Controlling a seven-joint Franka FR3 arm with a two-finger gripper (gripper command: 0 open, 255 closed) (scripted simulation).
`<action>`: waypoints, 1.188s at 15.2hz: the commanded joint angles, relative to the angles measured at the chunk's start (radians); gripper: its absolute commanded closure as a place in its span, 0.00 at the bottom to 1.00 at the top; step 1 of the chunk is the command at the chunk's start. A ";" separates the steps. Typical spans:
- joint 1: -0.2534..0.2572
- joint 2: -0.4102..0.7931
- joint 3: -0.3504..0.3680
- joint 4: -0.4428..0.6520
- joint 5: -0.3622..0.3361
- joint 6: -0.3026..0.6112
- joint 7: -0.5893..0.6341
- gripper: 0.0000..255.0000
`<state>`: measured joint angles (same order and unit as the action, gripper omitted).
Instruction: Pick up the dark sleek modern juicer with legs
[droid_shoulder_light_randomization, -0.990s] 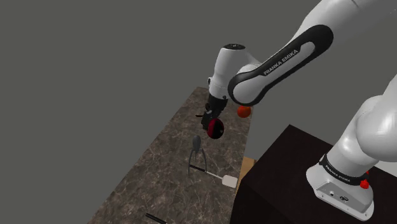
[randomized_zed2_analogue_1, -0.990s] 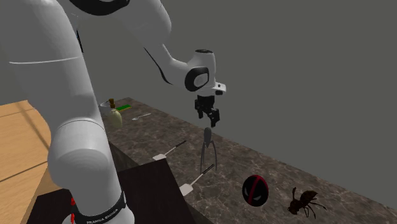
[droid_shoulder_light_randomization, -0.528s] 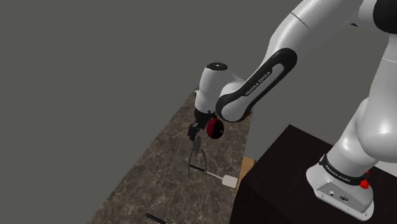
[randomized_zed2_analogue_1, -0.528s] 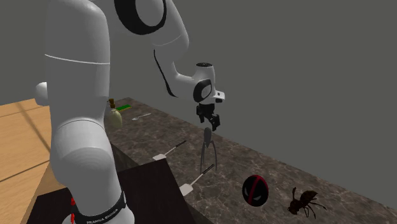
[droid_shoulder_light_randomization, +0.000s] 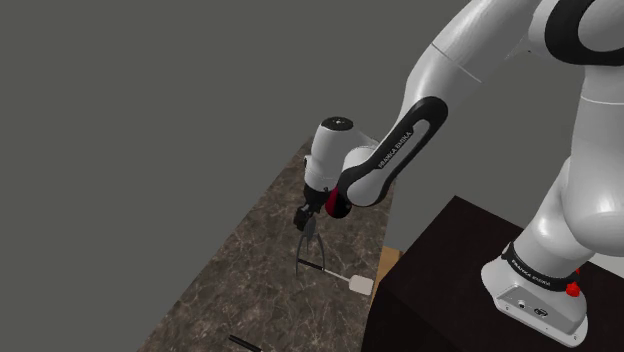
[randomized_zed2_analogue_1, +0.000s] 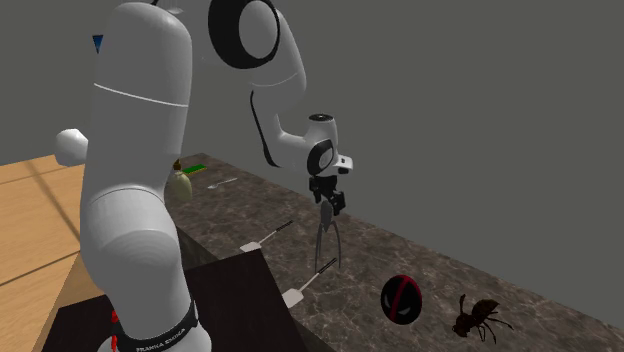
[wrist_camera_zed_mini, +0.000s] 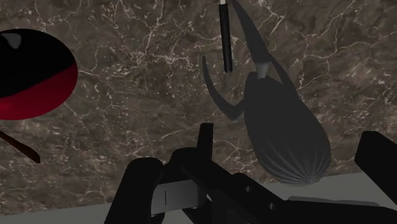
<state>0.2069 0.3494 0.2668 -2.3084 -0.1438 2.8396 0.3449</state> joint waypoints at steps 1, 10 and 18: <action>0.003 0.006 -0.003 0.000 -0.004 0.006 0.004 1.00; 0.003 0.006 -0.003 0.001 -0.003 0.005 0.003 1.00; -0.033 -0.094 0.044 -0.003 0.057 -0.088 -0.038 1.00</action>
<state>0.1776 0.2684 0.3050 -2.3118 -0.0950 2.7641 0.3118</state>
